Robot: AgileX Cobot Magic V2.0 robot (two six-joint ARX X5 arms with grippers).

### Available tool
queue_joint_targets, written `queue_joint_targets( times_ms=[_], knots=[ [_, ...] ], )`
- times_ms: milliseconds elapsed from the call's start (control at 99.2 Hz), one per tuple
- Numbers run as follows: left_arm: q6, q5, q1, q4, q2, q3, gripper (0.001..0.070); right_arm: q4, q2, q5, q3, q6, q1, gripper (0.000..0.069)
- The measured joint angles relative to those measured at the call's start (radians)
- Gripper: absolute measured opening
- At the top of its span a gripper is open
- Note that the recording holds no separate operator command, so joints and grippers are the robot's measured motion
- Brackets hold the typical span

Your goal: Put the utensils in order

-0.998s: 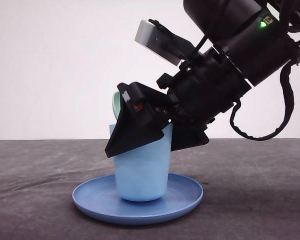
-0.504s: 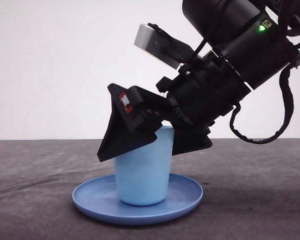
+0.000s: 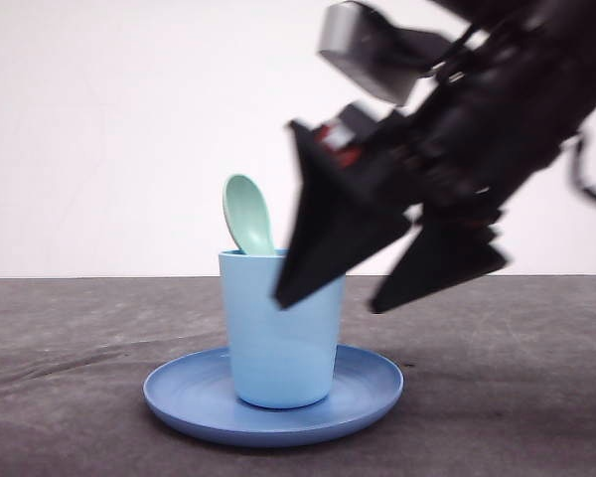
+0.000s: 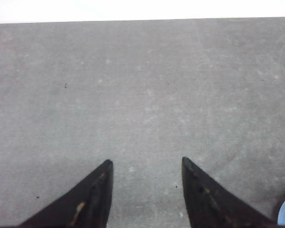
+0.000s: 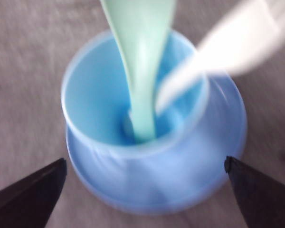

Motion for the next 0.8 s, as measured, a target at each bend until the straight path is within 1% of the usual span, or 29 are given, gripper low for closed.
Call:
queue_joint_targets(
  times_ms=[182, 323, 454, 545, 696, 797],
  knots=[
    [0.0, 0.0, 0.0, 0.0, 0.0, 0.0, 0.0271, -0.219, -0.182, 0.106, 0.0, 0.022, -0.078, 0.068],
    [0.0, 0.0, 0.0, 0.0, 0.0, 0.0, 0.0271, -0.416, -0.29, 0.185, 0.049, 0.043, -0.191, 0.068],
    [0.0, 0.0, 0.0, 0.0, 0.0, 0.0, 0.0271, -0.544, -0.347, 0.192, 0.131, 0.044, -0.317, 0.068],
    [0.0, 0.0, 0.0, -0.006, 0.0, 0.0, 0.0271, -0.607, -0.364, 0.192, 0.18, 0.042, -0.407, 0.068],
    [0.0, 0.0, 0.0, -0.027, 0.0, 0.0, 0.0271, -0.654, -0.368, 0.187, 0.212, 0.024, -0.546, 0.068],
    [0.0, 0.0, 0.0, -0.04, 0.0, 0.0, 0.0271, -0.683, -0.368, 0.164, 0.212, 0.011, -0.614, 0.068]
  ],
)
